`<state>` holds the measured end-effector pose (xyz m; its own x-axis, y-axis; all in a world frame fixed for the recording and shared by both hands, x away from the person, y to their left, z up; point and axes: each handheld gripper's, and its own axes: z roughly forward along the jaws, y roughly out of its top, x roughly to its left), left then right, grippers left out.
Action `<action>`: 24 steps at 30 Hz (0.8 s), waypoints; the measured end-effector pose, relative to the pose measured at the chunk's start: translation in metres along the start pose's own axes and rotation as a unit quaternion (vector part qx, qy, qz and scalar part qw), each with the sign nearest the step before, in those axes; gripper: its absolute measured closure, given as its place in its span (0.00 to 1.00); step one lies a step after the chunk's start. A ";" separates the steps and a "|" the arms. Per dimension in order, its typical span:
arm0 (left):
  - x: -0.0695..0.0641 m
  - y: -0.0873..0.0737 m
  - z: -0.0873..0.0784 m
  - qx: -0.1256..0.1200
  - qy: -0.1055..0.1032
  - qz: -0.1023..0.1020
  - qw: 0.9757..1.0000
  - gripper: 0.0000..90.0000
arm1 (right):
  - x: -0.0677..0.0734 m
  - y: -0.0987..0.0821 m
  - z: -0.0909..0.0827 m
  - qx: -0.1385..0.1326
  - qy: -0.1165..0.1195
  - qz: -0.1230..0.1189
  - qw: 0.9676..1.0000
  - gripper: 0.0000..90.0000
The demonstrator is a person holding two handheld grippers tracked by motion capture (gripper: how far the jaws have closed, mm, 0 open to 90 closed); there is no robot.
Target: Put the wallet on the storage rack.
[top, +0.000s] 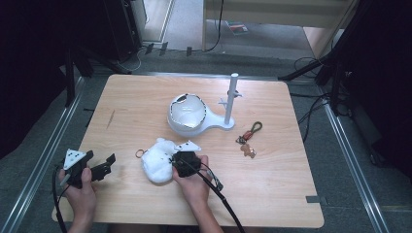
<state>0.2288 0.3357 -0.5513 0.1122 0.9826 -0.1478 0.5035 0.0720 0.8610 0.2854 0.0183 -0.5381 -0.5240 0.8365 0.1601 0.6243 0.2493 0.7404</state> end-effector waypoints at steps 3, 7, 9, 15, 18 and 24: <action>0.000 0.000 0.000 0.000 0.000 -0.001 1.000 0.15 | -0.001 -0.001 -0.005 -0.010 0.013 0.006 1.000 0.89; 0.001 0.000 0.000 0.000 0.000 -0.002 1.000 0.15 | 0.001 -0.002 -0.015 -0.029 0.028 0.000 0.999 0.89; 0.001 0.000 0.000 0.000 0.000 -0.002 1.000 0.15 | 0.001 -0.001 -0.021 -0.043 0.033 -0.004 0.999 0.89; 0.001 0.000 0.001 0.003 0.002 -0.005 1.000 0.15 | -0.002 0.006 -0.041 -0.075 0.048 0.002 0.996 0.89; 0.001 0.000 0.001 0.003 0.001 -0.006 1.000 0.16 | -0.001 0.009 -0.050 -0.091 0.051 -0.008 0.995 0.89; 0.001 0.000 0.001 0.003 0.000 -0.007 1.000 0.16 | 0.002 0.015 -0.067 -0.126 0.047 -0.014 0.991 0.89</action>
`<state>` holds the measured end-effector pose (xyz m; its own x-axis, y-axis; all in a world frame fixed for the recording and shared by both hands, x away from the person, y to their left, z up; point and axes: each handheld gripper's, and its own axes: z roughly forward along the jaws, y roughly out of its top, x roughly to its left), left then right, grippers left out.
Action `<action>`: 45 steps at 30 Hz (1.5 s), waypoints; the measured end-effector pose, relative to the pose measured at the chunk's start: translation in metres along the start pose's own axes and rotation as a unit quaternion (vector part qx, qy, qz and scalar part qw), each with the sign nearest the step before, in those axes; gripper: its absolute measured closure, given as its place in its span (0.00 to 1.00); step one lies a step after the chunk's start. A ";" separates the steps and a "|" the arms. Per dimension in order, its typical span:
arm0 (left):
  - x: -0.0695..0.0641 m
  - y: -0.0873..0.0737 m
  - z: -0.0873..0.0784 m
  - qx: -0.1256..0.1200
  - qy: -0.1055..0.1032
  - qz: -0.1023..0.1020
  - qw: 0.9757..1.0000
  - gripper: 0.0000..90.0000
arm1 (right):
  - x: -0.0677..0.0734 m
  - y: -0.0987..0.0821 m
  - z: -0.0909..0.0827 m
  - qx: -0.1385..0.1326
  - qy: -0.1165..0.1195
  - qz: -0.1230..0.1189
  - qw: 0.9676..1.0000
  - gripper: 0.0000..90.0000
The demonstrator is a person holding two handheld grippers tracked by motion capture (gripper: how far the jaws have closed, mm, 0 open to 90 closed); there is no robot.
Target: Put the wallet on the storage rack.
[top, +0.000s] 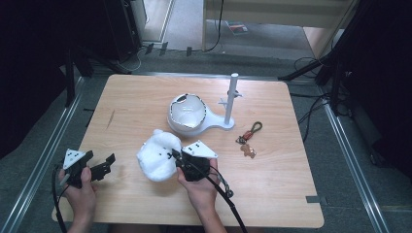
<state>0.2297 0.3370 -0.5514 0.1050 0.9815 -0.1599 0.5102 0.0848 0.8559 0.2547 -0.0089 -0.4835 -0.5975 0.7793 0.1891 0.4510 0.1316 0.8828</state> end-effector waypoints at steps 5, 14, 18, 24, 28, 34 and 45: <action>0.000 0.000 0.000 0.000 0.000 -0.001 1.000 0.16 | 0.001 0.011 -0.010 -0.016 0.002 -0.006 1.000 0.89; 0.000 0.000 0.001 0.001 -0.001 -0.005 1.000 0.16 | -0.003 0.029 -0.022 -0.033 -0.008 -0.014 0.999 0.89; 0.001 0.000 0.000 0.004 -0.001 -0.003 1.000 0.16 | -0.005 0.037 -0.028 -0.036 -0.011 -0.012 0.999 0.89; 0.001 0.000 0.000 0.004 -0.001 -0.003 1.000 0.16 | -0.006 0.052 -0.037 -0.049 -0.018 -0.022 0.998 0.89; 0.001 0.000 0.000 0.004 -0.001 -0.003 1.000 0.16 | -0.006 0.060 -0.040 -0.056 -0.019 -0.025 0.998 0.89; 0.001 0.000 0.001 0.003 -0.001 -0.004 1.000 0.16 | -0.010 0.076 -0.046 -0.072 -0.030 -0.035 0.996 0.89; 0.001 0.000 0.001 0.003 -0.001 -0.004 1.000 0.16 | -0.016 0.092 -0.050 -0.100 -0.059 -0.061 0.991 0.88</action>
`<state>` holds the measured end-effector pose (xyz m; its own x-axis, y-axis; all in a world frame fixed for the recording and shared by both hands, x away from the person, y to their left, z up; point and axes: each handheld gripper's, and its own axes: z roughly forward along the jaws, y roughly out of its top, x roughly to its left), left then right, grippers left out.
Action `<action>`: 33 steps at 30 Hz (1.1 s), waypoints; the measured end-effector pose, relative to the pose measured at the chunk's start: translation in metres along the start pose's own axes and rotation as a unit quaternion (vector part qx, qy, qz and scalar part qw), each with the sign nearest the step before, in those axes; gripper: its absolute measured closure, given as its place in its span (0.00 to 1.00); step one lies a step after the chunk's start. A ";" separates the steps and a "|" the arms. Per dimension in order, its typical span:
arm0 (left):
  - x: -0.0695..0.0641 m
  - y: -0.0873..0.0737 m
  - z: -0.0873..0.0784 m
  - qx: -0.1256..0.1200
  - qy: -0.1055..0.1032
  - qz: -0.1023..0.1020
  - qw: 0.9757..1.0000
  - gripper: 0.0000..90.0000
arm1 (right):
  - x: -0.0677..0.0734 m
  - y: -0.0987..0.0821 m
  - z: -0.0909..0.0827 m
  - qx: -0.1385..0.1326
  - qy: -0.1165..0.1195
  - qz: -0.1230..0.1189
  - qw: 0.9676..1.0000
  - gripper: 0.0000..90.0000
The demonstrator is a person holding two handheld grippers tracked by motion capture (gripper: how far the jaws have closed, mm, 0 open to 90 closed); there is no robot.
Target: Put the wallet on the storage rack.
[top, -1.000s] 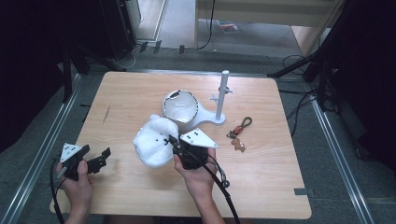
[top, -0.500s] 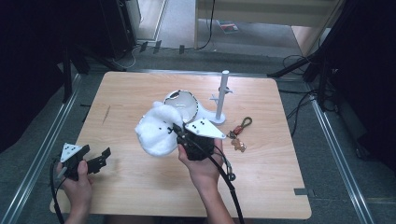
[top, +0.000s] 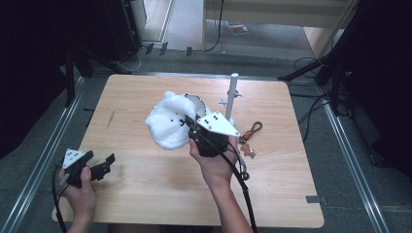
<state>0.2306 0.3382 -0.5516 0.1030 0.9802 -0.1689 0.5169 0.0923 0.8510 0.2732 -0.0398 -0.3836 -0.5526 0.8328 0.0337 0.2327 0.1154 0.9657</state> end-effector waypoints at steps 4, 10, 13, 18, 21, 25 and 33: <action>0.000 0.000 0.000 0.000 0.000 0.000 1.000 0.16 | -0.006 0.004 0.001 -0.008 -0.011 -0.005 1.000 0.88; 0.000 0.000 0.000 0.001 0.000 0.000 1.000 0.16 | -0.014 0.009 0.004 -0.017 -0.027 -0.015 0.999 0.88; 0.000 0.000 0.001 0.001 0.000 -0.001 1.000 0.16 | -0.020 0.012 0.007 -0.025 -0.037 -0.025 0.999 0.88; 0.000 0.000 0.001 0.000 0.000 -0.002 1.000 0.16 | -0.027 0.013 0.015 -0.028 -0.046 -0.037 0.998 0.88; 0.000 0.000 0.001 0.000 0.000 -0.002 1.000 0.16 | -0.030 0.013 0.018 -0.028 -0.049 -0.043 0.997 0.88; 0.000 0.000 0.001 0.001 -0.001 -0.003 1.000 0.16 | -0.034 0.012 0.025 -0.035 -0.050 -0.057 0.997 0.87; 0.000 0.000 0.001 -0.001 -0.001 -0.004 1.000 0.16 | -0.043 0.004 0.039 -0.026 -0.057 -0.072 0.995 0.87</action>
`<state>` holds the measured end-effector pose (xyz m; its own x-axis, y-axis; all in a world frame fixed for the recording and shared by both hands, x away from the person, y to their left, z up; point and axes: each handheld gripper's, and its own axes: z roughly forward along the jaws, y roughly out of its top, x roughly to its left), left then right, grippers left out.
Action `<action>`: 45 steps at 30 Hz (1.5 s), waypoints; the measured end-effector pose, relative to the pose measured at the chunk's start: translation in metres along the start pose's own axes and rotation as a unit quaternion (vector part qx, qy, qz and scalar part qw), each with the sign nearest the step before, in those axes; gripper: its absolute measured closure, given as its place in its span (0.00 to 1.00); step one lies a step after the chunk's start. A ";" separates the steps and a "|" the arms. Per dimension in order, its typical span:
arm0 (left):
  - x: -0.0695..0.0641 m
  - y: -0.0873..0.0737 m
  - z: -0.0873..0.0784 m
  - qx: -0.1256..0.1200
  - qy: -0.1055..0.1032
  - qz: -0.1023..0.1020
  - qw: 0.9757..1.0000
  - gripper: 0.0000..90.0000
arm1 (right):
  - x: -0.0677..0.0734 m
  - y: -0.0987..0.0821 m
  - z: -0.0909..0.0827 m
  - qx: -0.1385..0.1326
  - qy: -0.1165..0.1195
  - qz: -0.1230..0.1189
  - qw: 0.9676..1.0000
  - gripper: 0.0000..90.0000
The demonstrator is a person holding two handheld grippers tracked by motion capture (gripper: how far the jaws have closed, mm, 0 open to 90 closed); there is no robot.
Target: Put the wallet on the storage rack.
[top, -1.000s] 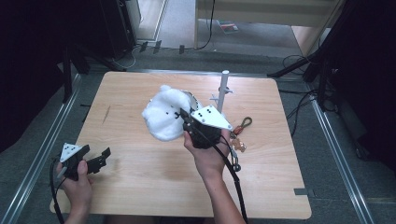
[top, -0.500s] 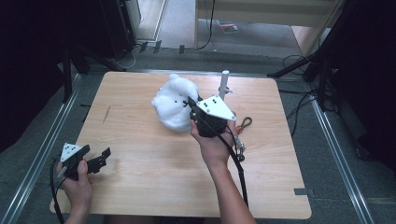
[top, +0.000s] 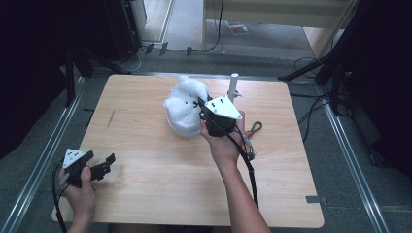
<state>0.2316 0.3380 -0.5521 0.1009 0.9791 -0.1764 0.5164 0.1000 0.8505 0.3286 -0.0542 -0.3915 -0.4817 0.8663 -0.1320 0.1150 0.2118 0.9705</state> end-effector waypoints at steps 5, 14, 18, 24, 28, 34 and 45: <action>0.000 0.000 0.000 0.002 0.000 0.002 1.000 0.16 | -0.002 -0.009 0.011 0.012 -0.001 -0.011 1.000 0.86; 0.000 0.000 0.000 0.004 -0.001 0.002 1.000 0.16 | -0.004 -0.025 0.031 0.016 0.004 -0.029 0.999 0.86; 0.000 0.000 0.000 0.005 0.000 0.001 1.000 0.16 | -0.005 -0.031 0.038 0.018 -0.001 -0.038 0.999 0.86; 0.000 0.000 0.000 0.005 0.000 0.001 1.000 0.16 | -0.008 -0.036 0.043 0.015 -0.005 -0.045 0.999 0.86; 0.000 0.000 0.000 0.005 -0.001 0.000 1.000 0.16 | -0.008 -0.036 0.044 0.011 -0.013 -0.054 0.998 0.85; 0.000 0.000 0.000 0.007 0.000 0.002 1.000 0.16 | -0.011 -0.034 0.042 0.003 -0.031 -0.079 0.996 0.85; 0.000 0.000 0.000 0.008 0.000 0.005 1.000 0.16 | -0.008 -0.034 0.048 -0.007 -0.048 -0.116 0.992 0.85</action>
<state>0.2318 0.3381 -0.5518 0.1060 0.9799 -0.1688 0.5287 0.0882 0.8442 0.3700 -0.0472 -0.4334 -0.4082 0.8349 -0.3693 -0.0011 0.4041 0.9147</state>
